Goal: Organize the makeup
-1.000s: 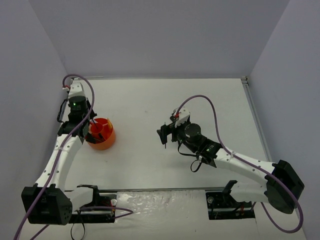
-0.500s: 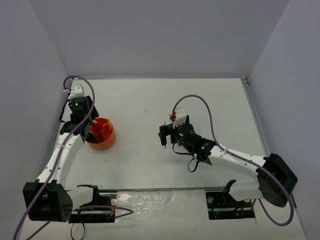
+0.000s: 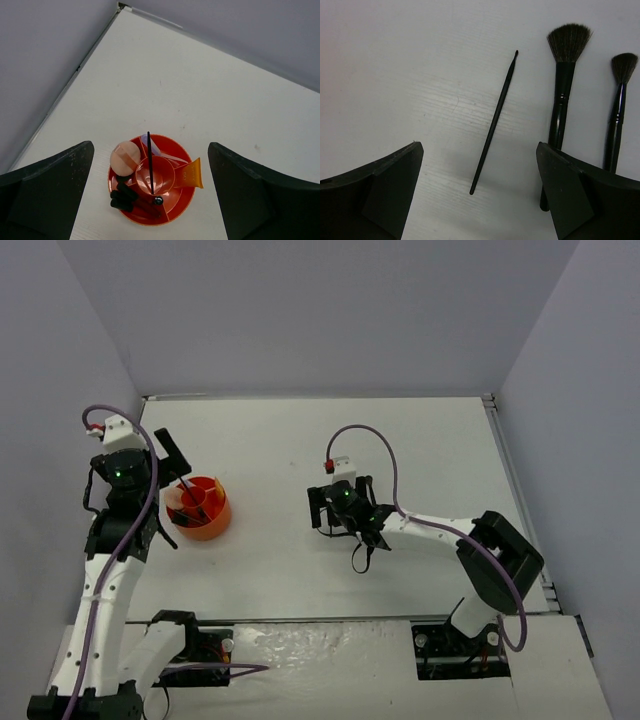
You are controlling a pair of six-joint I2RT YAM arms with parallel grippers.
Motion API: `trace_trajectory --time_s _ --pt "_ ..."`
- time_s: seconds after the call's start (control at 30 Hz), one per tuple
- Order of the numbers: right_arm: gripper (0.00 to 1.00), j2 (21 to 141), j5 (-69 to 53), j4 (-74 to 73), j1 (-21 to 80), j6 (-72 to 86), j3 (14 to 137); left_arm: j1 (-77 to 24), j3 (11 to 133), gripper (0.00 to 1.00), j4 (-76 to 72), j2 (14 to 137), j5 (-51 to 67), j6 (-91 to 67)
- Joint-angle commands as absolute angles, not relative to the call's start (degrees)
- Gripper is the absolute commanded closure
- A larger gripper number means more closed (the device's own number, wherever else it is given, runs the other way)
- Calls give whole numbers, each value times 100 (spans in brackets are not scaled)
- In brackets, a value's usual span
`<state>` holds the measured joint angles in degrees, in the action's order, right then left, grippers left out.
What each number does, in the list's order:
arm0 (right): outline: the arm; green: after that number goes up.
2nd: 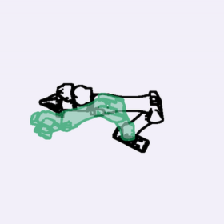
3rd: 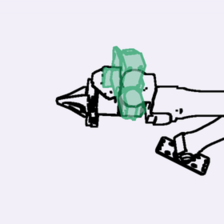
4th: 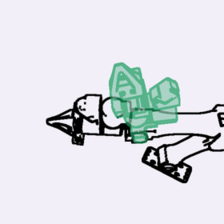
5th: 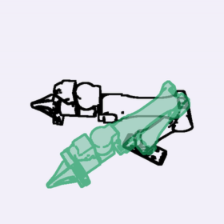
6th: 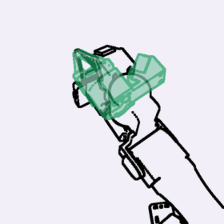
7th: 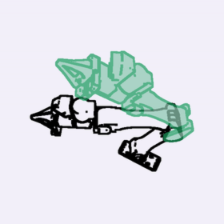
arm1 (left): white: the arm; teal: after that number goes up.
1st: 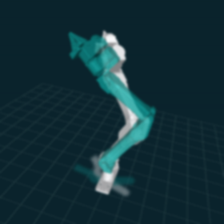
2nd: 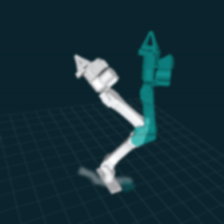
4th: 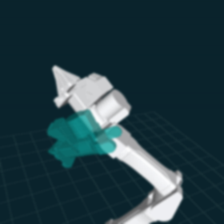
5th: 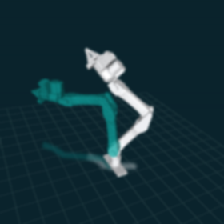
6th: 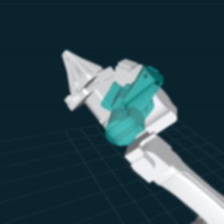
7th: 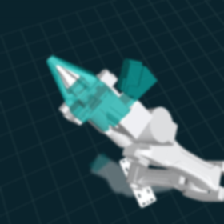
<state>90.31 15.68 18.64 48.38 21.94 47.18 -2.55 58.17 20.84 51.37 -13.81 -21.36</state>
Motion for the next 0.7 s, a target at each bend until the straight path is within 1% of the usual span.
trace_trajectory --time_s 0.0,0.17,0.27,0.37,0.4,0.47,0.53,0.6,0.67 --pt "11 9321 1922 1802 4787 2563 5097 -220 6039 3 2473 4606 -1168 -1893" --pt "25 9760 1760 1811 4720 2654 5219 -220 5916 3 2851 4142 -777 -1829" --pt "37 9983 1681 1812 4683 2683 5284 -220 5943 3 3171 3985 -512 -1820" --pt "43 10170 1572 1840 4651 2730 5313 -220 5982 3 3327 3902 -335 -1819" --pt "47 10245 1516 1863 4618 2758 5323 -220 6010 3 3425 3883 -265 -1819" --pt "51 10305 1462 1894 4593 2779 5324 -228 6035 3 3475 3882 -201 -1838" --pt "57 10407 1441 1907 4579 2813 5317 -229 6081 3 3514 3902 -78 -1900" --pt "66 10459 1415 1913 4579 2844 5309 -229 6088 3 3484 3911 0 -1951" --pt "80 10471 1429 1888 4579 2848 5284 -232 6127 3 3489 3977 258 -2010"
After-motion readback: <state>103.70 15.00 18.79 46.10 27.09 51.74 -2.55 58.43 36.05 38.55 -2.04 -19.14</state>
